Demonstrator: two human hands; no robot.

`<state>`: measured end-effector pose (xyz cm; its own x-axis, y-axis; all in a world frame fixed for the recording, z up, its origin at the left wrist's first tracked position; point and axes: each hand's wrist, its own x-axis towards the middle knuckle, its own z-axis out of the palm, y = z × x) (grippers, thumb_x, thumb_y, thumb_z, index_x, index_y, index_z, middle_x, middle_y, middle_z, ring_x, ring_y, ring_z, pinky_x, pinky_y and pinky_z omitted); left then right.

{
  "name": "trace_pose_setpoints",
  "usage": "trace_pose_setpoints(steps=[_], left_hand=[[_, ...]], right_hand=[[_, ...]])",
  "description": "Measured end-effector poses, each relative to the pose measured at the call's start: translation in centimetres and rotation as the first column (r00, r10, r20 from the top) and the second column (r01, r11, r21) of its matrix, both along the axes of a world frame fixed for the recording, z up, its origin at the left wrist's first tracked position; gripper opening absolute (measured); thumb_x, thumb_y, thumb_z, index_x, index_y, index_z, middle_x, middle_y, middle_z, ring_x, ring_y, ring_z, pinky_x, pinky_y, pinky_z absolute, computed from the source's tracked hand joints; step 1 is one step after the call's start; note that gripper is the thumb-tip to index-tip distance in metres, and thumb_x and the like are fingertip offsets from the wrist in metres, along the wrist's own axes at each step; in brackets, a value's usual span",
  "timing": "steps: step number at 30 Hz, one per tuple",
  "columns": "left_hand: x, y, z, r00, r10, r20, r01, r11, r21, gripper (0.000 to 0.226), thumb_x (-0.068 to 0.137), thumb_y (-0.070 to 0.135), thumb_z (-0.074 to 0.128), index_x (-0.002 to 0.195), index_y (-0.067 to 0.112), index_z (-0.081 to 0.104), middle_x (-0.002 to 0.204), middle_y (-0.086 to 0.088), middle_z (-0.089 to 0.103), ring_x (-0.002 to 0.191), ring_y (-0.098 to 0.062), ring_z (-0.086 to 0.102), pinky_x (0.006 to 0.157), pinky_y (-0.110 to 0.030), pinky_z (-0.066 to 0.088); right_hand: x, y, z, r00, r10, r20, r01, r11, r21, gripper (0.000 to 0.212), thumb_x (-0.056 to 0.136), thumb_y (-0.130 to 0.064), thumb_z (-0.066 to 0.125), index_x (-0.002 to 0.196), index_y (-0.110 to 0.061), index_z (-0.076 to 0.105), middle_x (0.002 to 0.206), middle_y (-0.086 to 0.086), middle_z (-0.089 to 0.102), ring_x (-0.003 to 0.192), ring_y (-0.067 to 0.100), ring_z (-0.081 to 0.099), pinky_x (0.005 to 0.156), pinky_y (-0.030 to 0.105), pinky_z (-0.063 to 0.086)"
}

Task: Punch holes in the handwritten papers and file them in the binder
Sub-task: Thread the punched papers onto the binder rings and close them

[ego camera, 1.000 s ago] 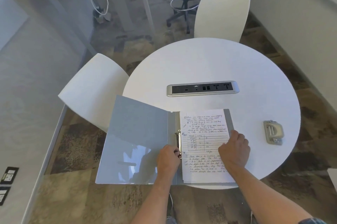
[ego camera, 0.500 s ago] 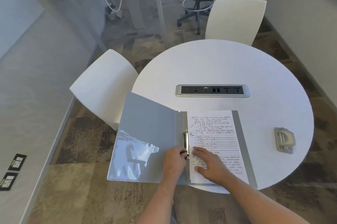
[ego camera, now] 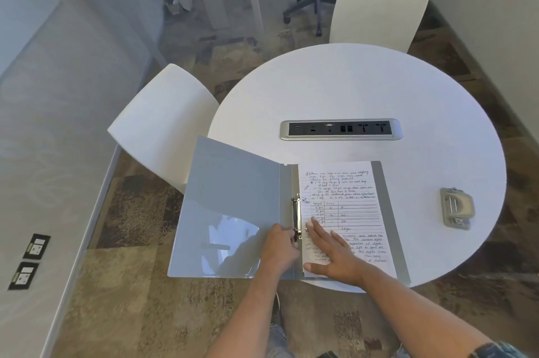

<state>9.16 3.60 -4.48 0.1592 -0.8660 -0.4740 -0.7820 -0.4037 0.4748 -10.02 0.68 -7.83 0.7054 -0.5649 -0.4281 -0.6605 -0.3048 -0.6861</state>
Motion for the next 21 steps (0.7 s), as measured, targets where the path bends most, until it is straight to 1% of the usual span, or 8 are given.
trace_pose_setpoints(steps=[3, 6, 9, 11, 14, 16, 19, 21], left_hand=[[0.0, 0.3, -0.4, 0.998, 0.020, -0.058, -0.017, 0.999, 0.043, 0.018, 0.093, 0.017, 0.062, 0.107, 0.007, 0.067, 0.121, -0.004, 0.043, 0.115, -0.021, 0.055, 0.101, -0.028, 0.046], [0.3, 0.4, -0.4, 0.992, 0.053, -0.119, -0.043, 0.996, 0.081, 0.021, 0.091, 0.019, 0.064, 0.107, 0.006, 0.066, 0.119, 0.000, 0.039, 0.118, -0.020, 0.053, 0.105, -0.026, 0.043], [0.6, 0.6, -0.6, 0.982, 0.071, -0.175, -0.051, 0.992, 0.116, 0.032, 0.091, 0.020, 0.066, 0.121, 0.010, 0.066, 0.122, 0.002, 0.038, 0.122, -0.018, 0.050, 0.109, -0.024, 0.039], [0.9, 0.7, -0.9, 0.974, 0.088, -0.208, -0.062, 0.990, 0.129, 0.039, 0.090, 0.019, 0.068, 0.127, 0.010, 0.064, 0.124, 0.002, 0.038, 0.125, -0.017, 0.049, 0.112, -0.026, 0.039], [1.1, 0.9, -1.5, 0.959, 0.129, -0.253, -0.097, 0.986, 0.134, 0.051, 0.088, 0.018, 0.072, 0.137, 0.011, 0.059, 0.127, 0.003, 0.039, 0.127, -0.015, 0.047, 0.113, -0.027, 0.041], [1.1, 1.1, -2.0, 0.947, 0.153, -0.281, -0.121, 0.984, 0.127, 0.058, 0.088, 0.018, 0.075, 0.142, 0.016, 0.057, 0.128, 0.005, 0.040, 0.127, -0.013, 0.046, 0.109, -0.023, 0.044], [0.9, 1.3, -2.9, 0.962, 0.129, -0.242, -0.111, 0.990, 0.089, 0.058, 0.086, 0.022, 0.078, 0.142, 0.021, 0.059, 0.124, 0.009, 0.039, 0.121, -0.010, 0.043, 0.100, -0.016, 0.045], [0.9, 1.4, -3.3, 0.974, 0.097, -0.206, -0.084, 0.994, 0.071, 0.057, 0.087, 0.027, 0.076, 0.141, 0.023, 0.059, 0.123, 0.011, 0.037, 0.118, -0.008, 0.040, 0.105, -0.021, 0.045]], right_hand=[[0.1, -0.1, -0.2, 1.000, 0.019, -0.024, -0.019, 1.000, -0.008, 0.098, 0.091, -0.080, 0.043, 0.156, -0.051, -0.024, 0.161, -0.031, -0.036, 0.153, -0.007, -0.020, 0.126, 0.030, -0.014], [0.1, -0.3, -0.3, 0.998, 0.038, -0.044, -0.038, 0.999, 0.000, 0.098, 0.090, -0.083, 0.040, 0.154, -0.053, -0.027, 0.159, -0.031, -0.039, 0.151, -0.008, -0.023, 0.122, 0.027, -0.018], [0.2, -0.4, -0.3, 0.996, 0.059, -0.064, -0.059, 0.998, -0.001, 0.100, 0.089, -0.084, 0.040, 0.155, -0.051, -0.027, 0.157, -0.031, -0.043, 0.144, -0.015, -0.030, 0.120, 0.025, -0.020], [0.3, -0.3, -0.2, 0.996, 0.061, -0.071, -0.060, 0.998, 0.008, 0.100, 0.088, -0.085, 0.039, 0.155, -0.050, -0.026, 0.157, -0.030, -0.043, 0.139, -0.019, -0.034, 0.121, 0.026, -0.020], [0.4, -0.3, 0.0, 0.996, 0.048, -0.073, -0.047, 0.999, 0.013, 0.098, 0.090, -0.084, 0.039, 0.156, -0.050, -0.025, 0.157, -0.030, -0.044, 0.146, -0.011, -0.031, 0.120, 0.025, -0.021], [0.4, -0.2, 0.1, 0.996, 0.043, -0.078, -0.042, 0.999, 0.014, 0.096, 0.090, -0.084, 0.040, 0.154, -0.053, -0.025, 0.156, -0.030, -0.045, 0.146, -0.009, -0.031, 0.120, 0.025, -0.021], [0.6, 0.0, 0.0, 0.995, 0.042, -0.095, -0.043, 0.999, -0.007, 0.098, 0.087, -0.088, 0.038, 0.153, -0.054, -0.026, 0.156, -0.029, -0.046, 0.144, -0.009, -0.034, 0.119, 0.026, -0.022], [0.6, 0.2, -0.3, 0.995, 0.032, -0.091, -0.034, 0.999, -0.029, 0.100, 0.084, -0.092, 0.037, 0.153, -0.055, -0.026, 0.156, -0.030, -0.045, 0.142, -0.012, -0.036, 0.118, 0.025, -0.023]])
